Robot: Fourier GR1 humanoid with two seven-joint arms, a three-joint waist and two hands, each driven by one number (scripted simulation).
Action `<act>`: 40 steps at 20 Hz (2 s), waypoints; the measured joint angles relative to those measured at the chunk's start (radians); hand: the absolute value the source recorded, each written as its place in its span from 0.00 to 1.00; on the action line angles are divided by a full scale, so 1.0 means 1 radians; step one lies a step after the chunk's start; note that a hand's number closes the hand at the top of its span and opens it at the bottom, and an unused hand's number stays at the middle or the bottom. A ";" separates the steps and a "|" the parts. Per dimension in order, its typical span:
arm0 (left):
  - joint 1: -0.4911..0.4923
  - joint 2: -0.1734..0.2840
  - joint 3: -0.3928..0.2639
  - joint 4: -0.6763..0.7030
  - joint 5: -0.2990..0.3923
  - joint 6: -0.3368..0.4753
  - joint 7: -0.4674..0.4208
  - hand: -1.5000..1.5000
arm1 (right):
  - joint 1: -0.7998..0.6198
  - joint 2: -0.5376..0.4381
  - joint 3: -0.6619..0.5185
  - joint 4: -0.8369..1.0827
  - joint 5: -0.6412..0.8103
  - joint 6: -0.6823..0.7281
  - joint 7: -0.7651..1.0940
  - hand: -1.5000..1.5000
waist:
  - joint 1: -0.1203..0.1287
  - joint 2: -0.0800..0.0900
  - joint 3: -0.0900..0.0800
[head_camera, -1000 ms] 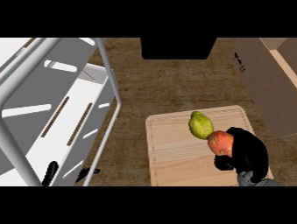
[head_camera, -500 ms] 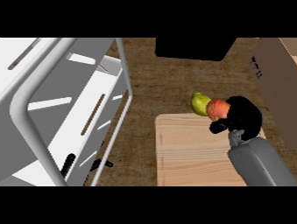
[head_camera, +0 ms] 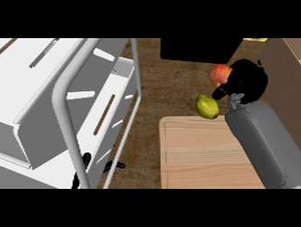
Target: Pick the squash from the cutting board and place it in the cardboard box
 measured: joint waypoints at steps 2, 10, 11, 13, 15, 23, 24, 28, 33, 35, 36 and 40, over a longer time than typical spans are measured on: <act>0.000 0.001 -0.001 0.002 0.000 0.005 0.002 0.50 | -0.057 0.001 -0.012 0.014 0.036 0.005 0.004 1.00 | -0.003 -0.004 -0.001; 0.017 0.011 0.000 -0.001 0.006 0.026 -0.002 0.50 | -0.243 -0.020 -0.082 0.061 0.159 0.036 0.016 1.00 | -0.030 -0.016 0.000; 0.018 0.013 -0.001 -0.002 0.007 0.028 -0.003 0.50 | -0.259 -0.024 -0.090 0.072 0.173 0.044 0.016 1.00 | -0.033 -0.016 0.000; 0.026 0.015 0.001 -0.005 0.009 0.033 -0.006 0.50 | -0.288 -0.042 -0.108 0.089 0.196 0.061 0.011 1.00 | -0.042 -0.018 0.001; 0.033 0.017 0.003 -0.009 0.013 0.039 -0.010 0.50 | -0.309 -0.060 -0.127 0.103 0.215 0.075 0.001 1.00 | -0.052 -0.017 0.002; 0.051 0.025 0.005 -0.022 0.023 0.058 -0.023 0.50 | -0.347 -0.131 -0.220 0.138 0.261 0.077 -0.037 1.00 | -0.076 -0.012 0.007; 0.053 0.026 0.005 -0.023 0.024 0.059 -0.024 0.50 | -0.345 -0.140 -0.233 0.142 0.261 0.076 -0.044 1.00 | -0.079 -0.012 0.007; 0.057 0.030 0.003 -0.028 0.025 0.067 -0.031 0.50 | -0.335 -0.179 -0.291 0.158 0.248 0.061 -0.074 1.00 | -0.084 -0.008 0.008; 0.055 0.032 0.000 -0.032 0.027 0.069 -0.039 0.50 | -0.285 -0.225 -0.353 0.197 0.229 0.011 -0.125 1.00 | -0.085 0.000 0.009; 0.055 0.033 -0.001 -0.033 0.029 0.071 -0.042 0.50 | -0.261 -0.240 -0.376 0.215 0.218 -0.016 -0.148 1.00 | -0.085 0.002 0.010; 0.054 0.031 -0.001 -0.033 0.031 0.072 -0.043 0.50 | -0.250 -0.248 -0.382 0.228 0.219 -0.023 -0.156 1.00 | -0.083 0.003 0.010; 0.051 0.030 -0.003 -0.031 0.035 0.072 -0.050 0.50 | -0.199 -0.283 -0.428 0.278 0.202 -0.076 -0.195 1.00 | -0.082 0.007 0.011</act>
